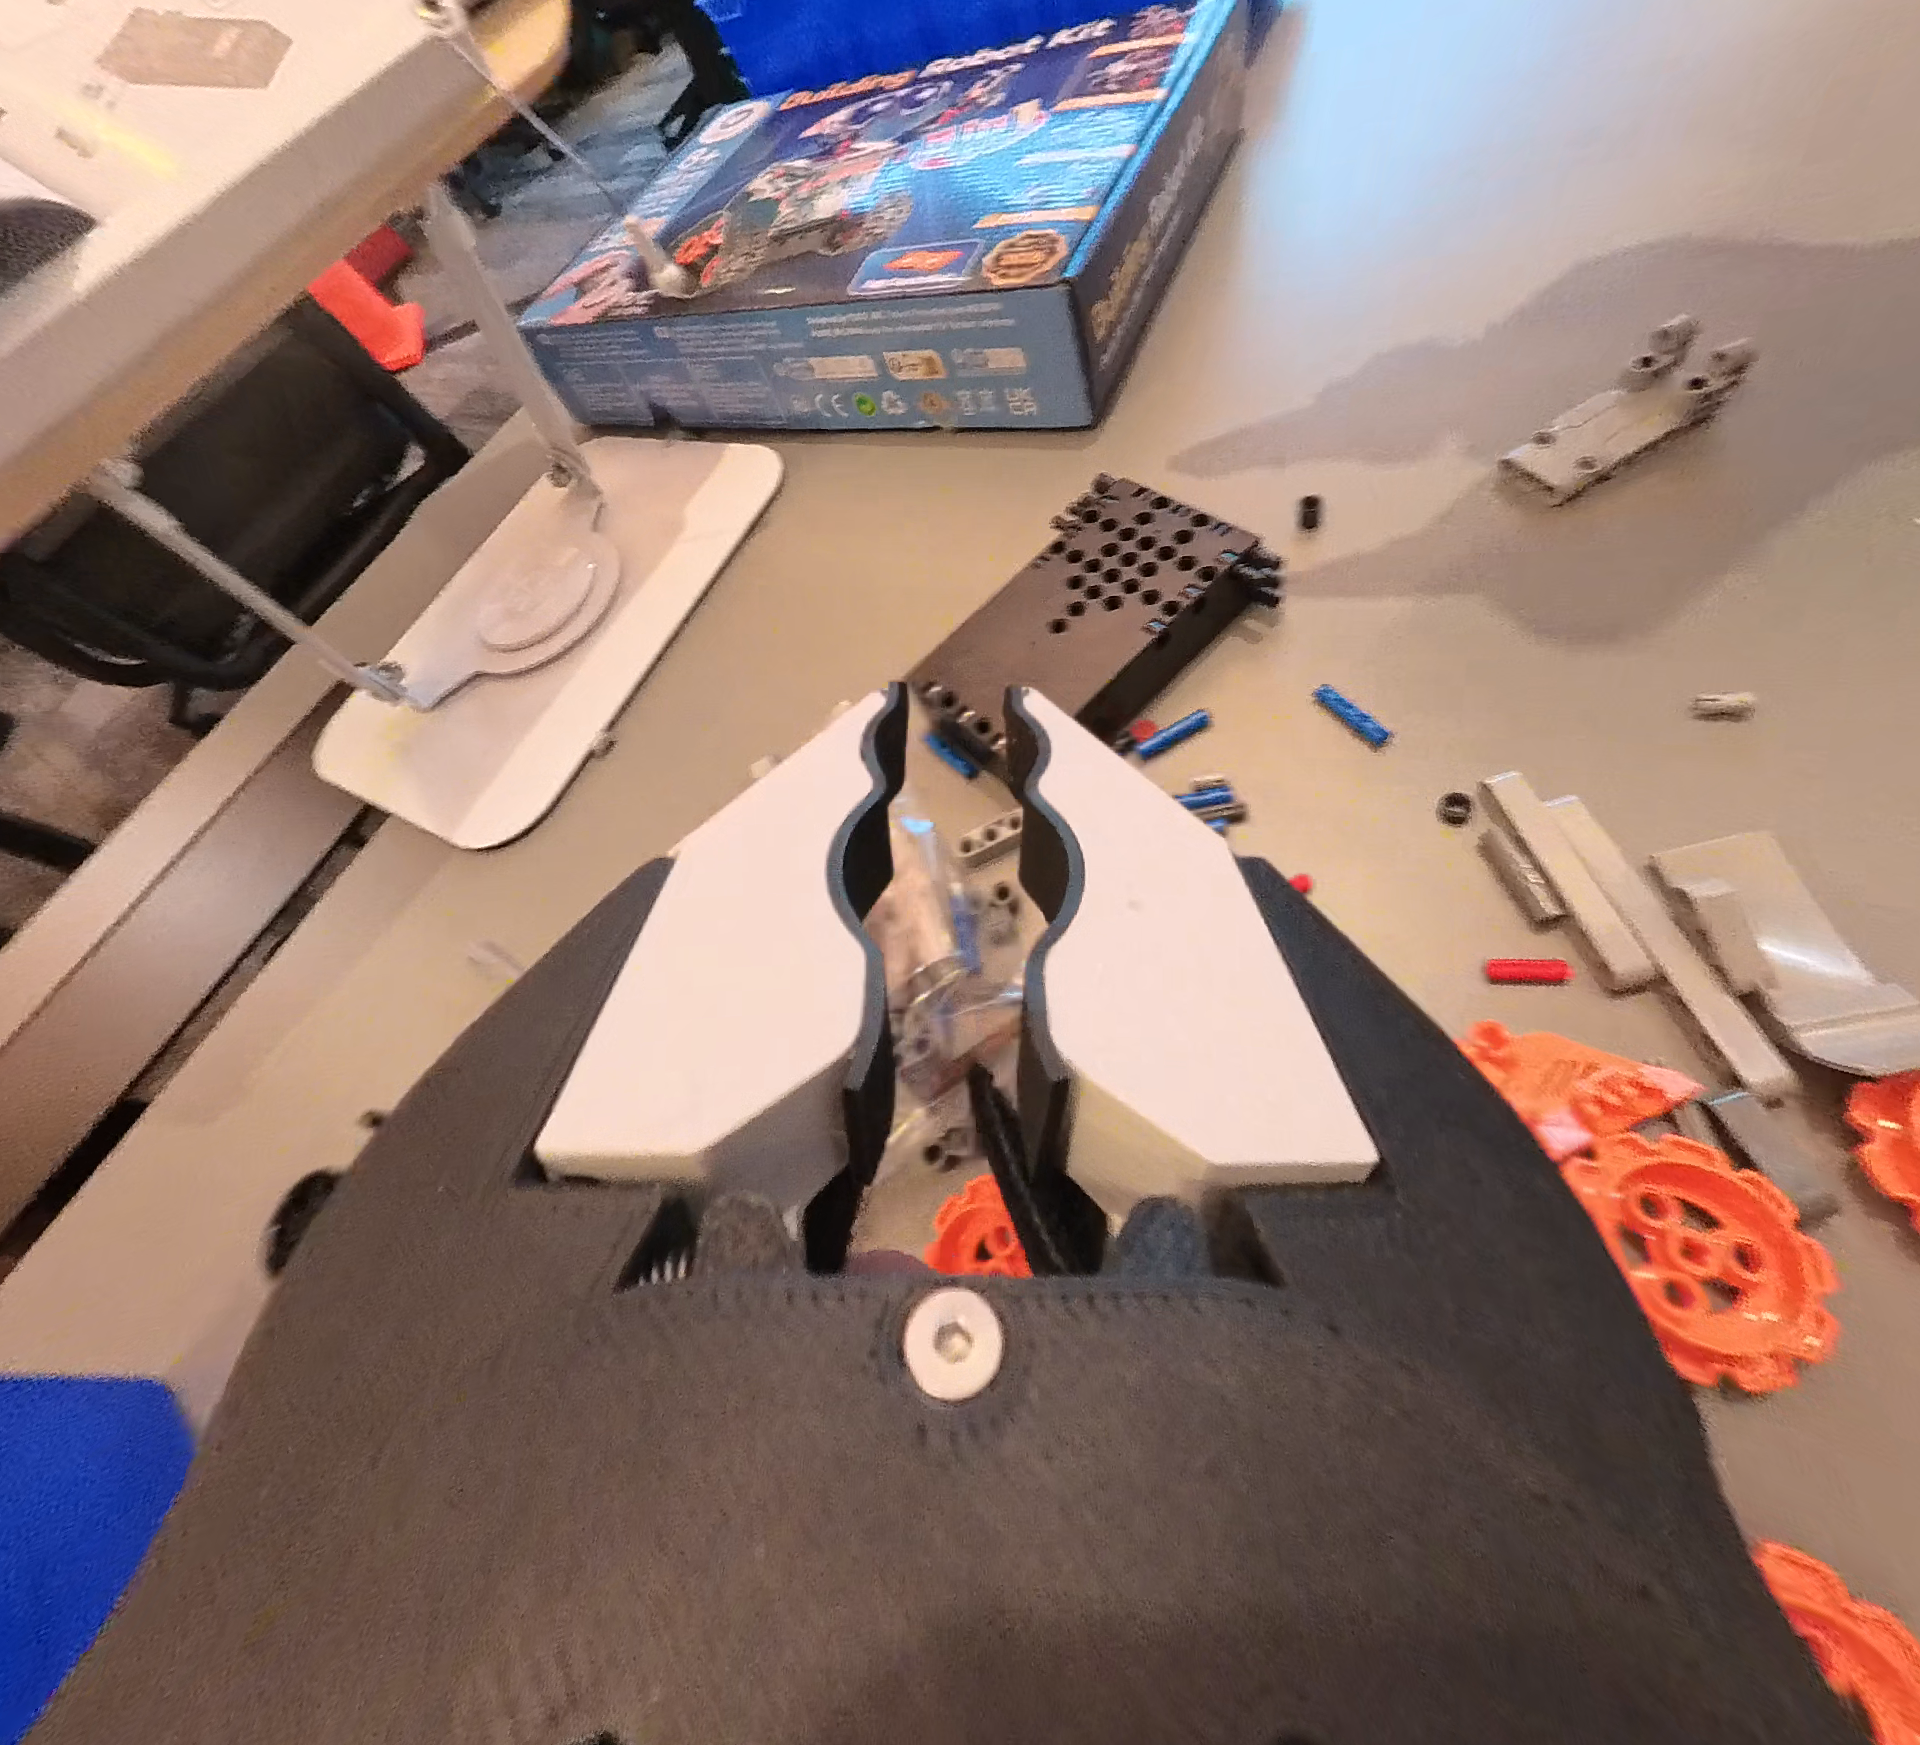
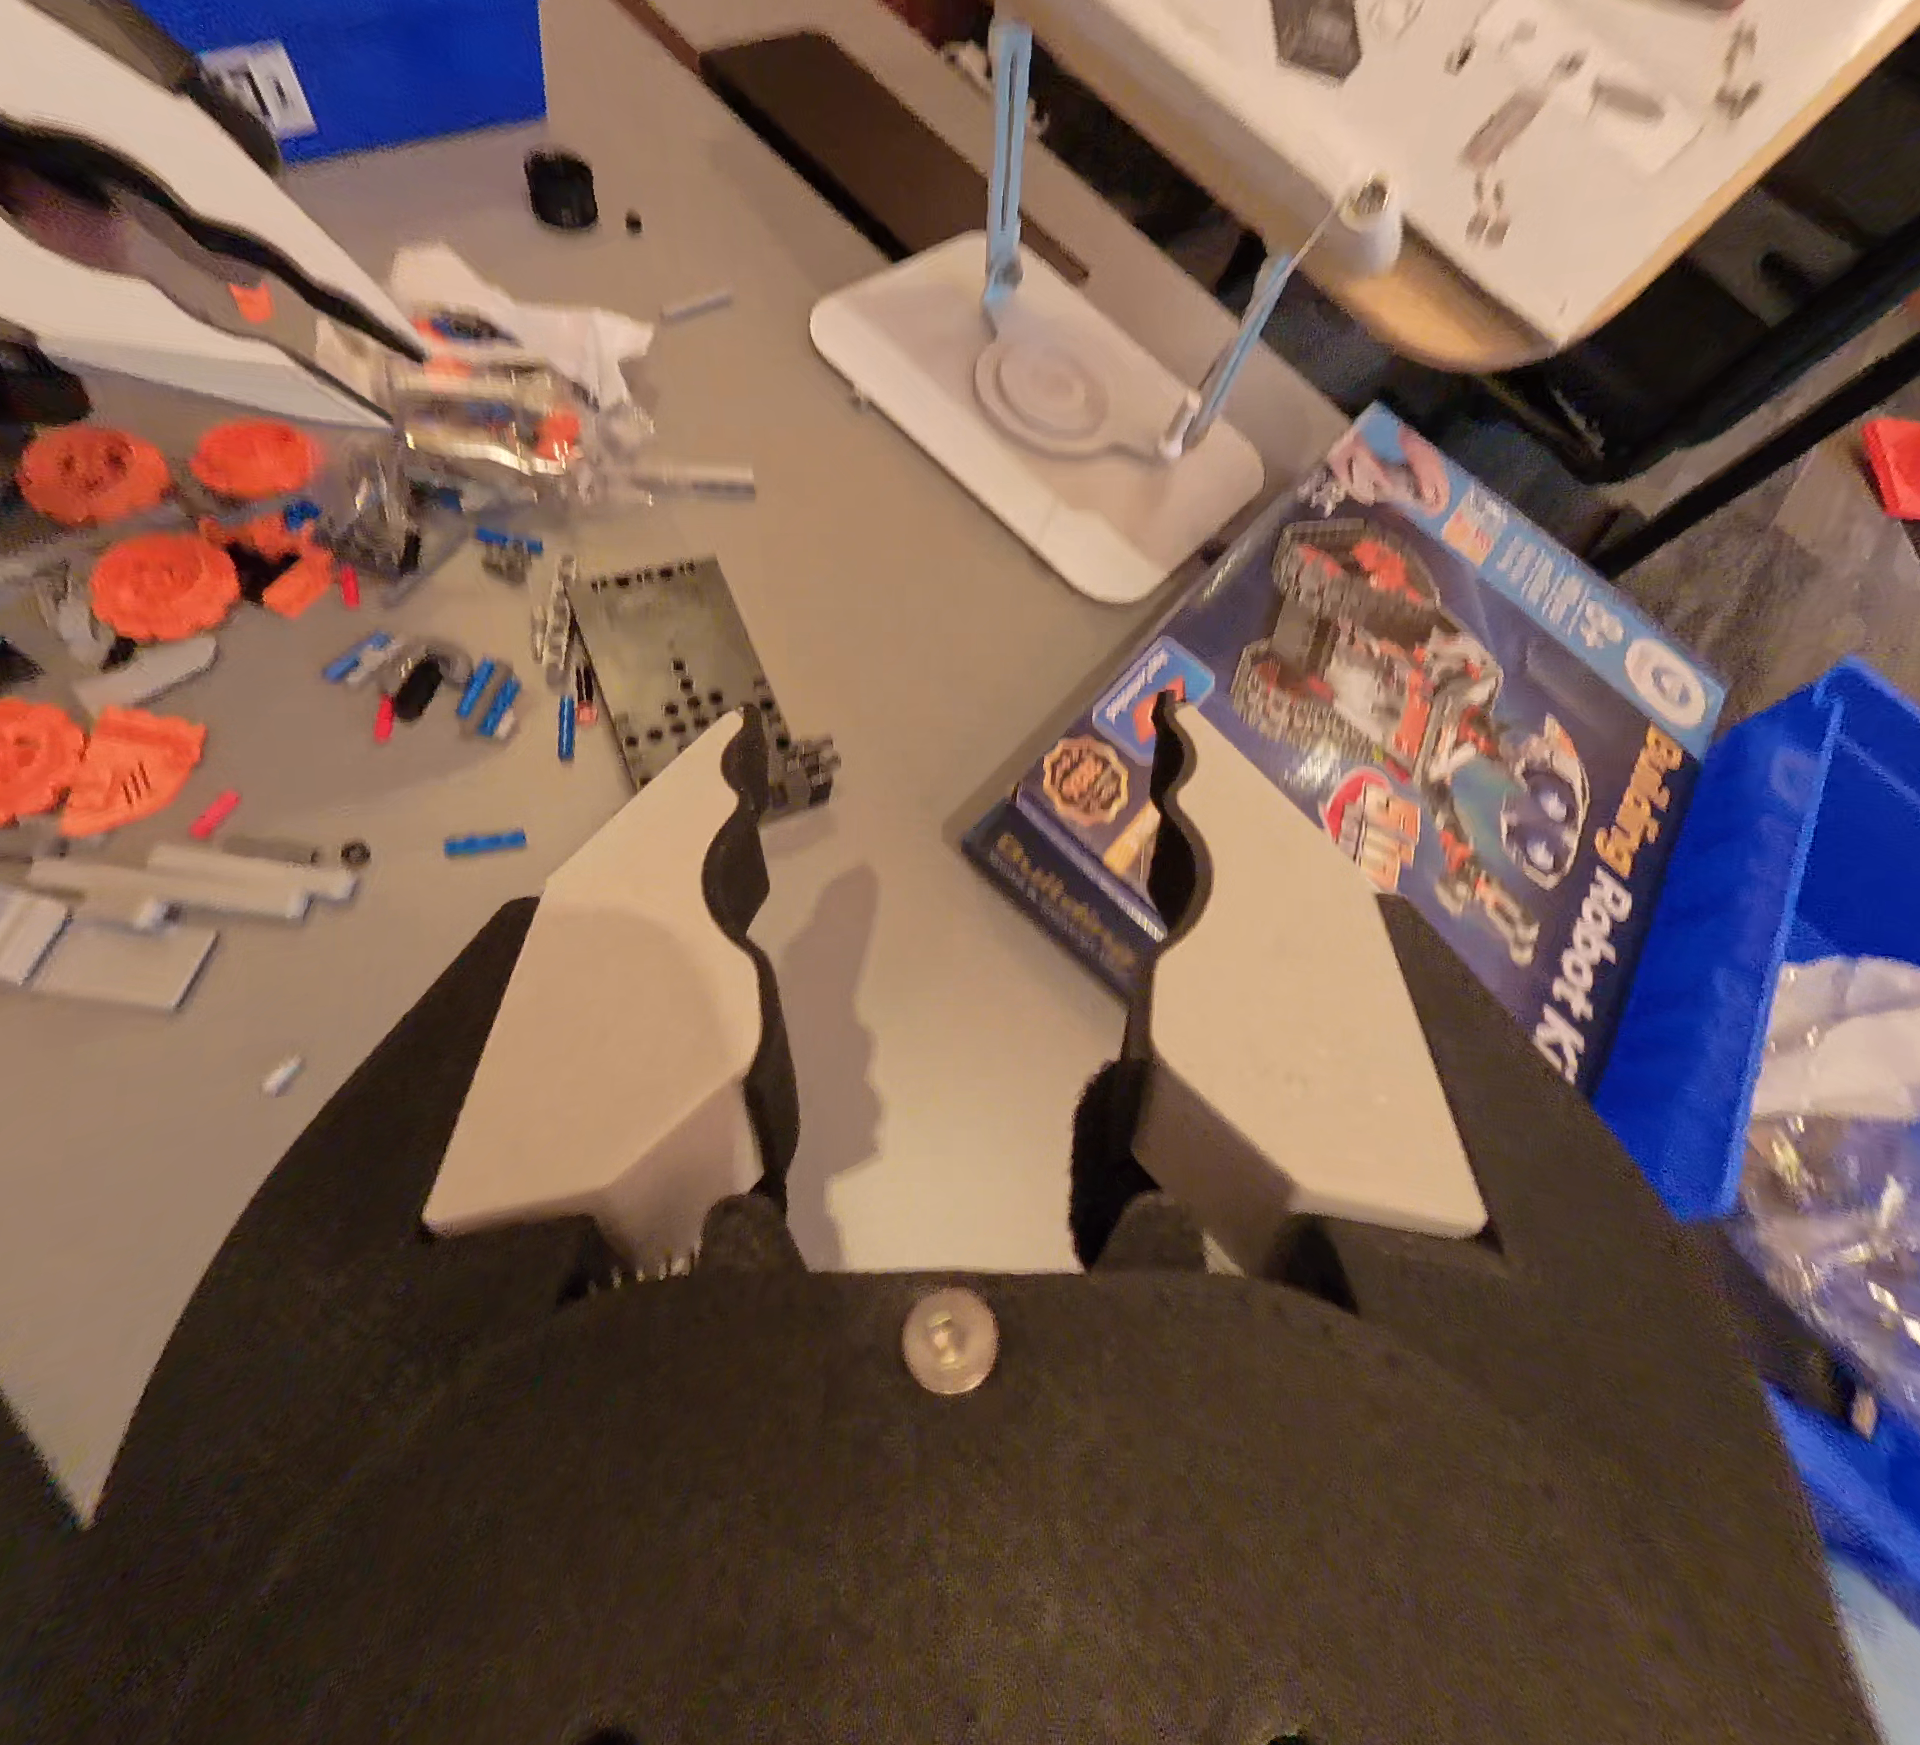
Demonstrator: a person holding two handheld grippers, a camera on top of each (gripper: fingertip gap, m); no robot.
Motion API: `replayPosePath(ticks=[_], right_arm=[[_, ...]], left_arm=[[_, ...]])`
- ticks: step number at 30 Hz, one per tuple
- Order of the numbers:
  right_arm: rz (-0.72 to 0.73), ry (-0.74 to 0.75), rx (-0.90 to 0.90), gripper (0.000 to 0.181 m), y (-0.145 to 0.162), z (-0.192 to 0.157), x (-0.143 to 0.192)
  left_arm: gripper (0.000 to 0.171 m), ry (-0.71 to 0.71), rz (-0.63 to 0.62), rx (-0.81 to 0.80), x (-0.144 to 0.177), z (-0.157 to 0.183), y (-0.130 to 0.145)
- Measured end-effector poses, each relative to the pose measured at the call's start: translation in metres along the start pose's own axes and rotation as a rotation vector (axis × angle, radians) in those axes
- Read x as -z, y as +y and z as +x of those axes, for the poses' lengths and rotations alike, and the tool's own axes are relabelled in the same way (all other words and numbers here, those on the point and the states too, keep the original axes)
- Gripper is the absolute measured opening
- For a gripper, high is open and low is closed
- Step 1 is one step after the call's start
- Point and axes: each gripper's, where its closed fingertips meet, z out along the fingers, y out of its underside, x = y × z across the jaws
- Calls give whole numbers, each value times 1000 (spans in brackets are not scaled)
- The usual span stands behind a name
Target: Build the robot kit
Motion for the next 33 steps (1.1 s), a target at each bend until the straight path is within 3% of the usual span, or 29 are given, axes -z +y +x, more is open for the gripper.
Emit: replayPosePath(ticks=[3, 7, 15, 20, 24, 30, 33], right_arm=[[64, -10, 7, 72, -18, 5, -14], [93, -75, -20, 68, -13, -2, -36], [-144, -344, -16, 75, 53, -55, -73], [-219, -421, 22, 76, 71, -81, -87], [-263, -441, 75, 75, 82, -93, -99], [-275, -415, 116, 65, 88, -81, -95], [-227, -391, 106, 62, 72, -78, -88]], left_arm=[[13, -101, -4, 4, 6, -24, 1], [12, -160, -17, 60, 8, -44, 13], [13, -131, -29, 95, 2, -41, 20], [13, -119, -62, 84, -2, -37, 28], [13, -128, -83, 74, 2, -40, 30], [15, -144, -86, 103, 21, -50, 23], [15, -147, -102, 122, 31, -56, 24]])
